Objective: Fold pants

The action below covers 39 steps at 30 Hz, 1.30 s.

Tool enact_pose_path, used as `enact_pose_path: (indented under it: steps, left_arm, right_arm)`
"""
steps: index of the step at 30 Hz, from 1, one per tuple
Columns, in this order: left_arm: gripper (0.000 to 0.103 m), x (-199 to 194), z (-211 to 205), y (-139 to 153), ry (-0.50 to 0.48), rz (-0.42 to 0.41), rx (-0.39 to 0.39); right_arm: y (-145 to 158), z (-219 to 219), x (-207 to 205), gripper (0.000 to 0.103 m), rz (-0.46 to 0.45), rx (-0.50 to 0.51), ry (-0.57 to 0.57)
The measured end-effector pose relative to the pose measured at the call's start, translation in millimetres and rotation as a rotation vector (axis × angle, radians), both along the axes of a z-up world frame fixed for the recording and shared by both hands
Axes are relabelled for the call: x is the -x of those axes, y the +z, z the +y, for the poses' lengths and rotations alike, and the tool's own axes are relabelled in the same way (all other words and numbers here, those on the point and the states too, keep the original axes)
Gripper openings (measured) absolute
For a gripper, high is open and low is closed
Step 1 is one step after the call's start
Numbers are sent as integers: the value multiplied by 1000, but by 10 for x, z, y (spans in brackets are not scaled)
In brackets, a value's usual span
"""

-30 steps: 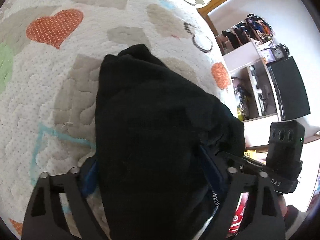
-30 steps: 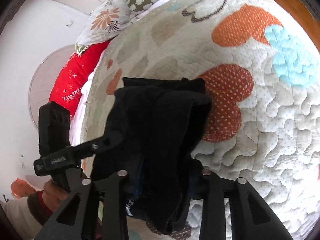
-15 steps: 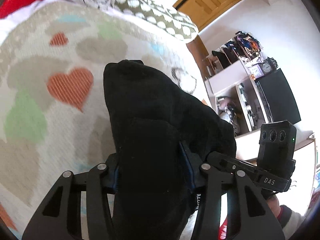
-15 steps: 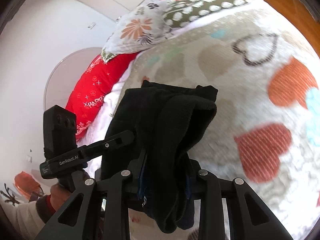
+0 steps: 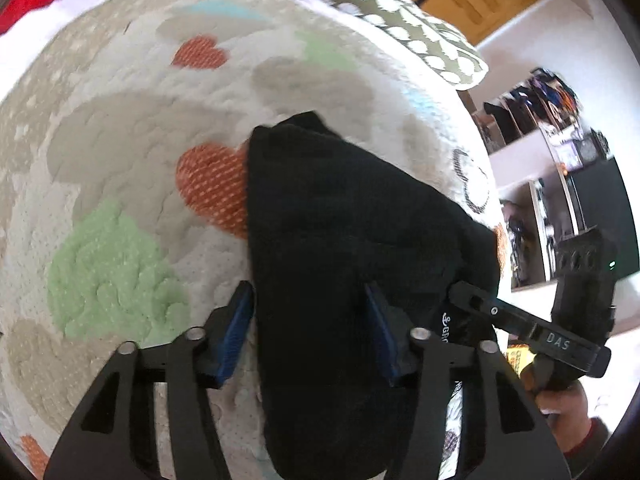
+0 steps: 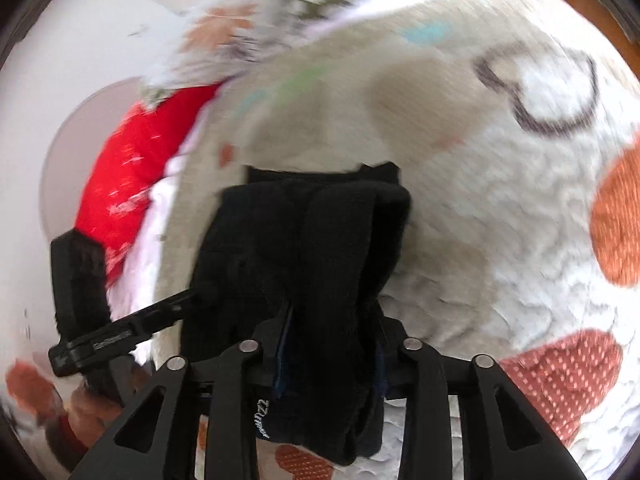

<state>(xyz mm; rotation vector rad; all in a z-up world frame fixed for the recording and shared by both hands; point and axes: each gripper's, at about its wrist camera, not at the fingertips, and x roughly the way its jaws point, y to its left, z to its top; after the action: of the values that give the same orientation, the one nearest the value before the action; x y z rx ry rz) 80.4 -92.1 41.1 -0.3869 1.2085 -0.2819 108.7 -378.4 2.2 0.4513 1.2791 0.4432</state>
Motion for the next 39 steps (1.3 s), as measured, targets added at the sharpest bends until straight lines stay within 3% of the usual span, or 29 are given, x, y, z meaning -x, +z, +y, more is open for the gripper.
enact_pose_path:
  steps: [4, 11, 18, 30, 39]
  left_arm:
    - [70, 90, -13, 148, 15, -27, -79]
    - [70, 243, -89, 362, 34, -47, -244]
    - [70, 295, -246, 358, 43, -65, -265]
    - [75, 229, -390, 150, 11, -46, -289]
    - [75, 237, -487, 246, -2, -51, -318]
  right_arm:
    - [237, -141, 130, 39, -61, 74, -23]
    - [650, -168, 323, 39, -150, 36, 24]
    - [522, 190, 307, 39, -139, 68, 127]
    - [85, 285, 268, 39, -62, 118, 132]
    - [432, 233, 325, 40, -89, 130, 138]
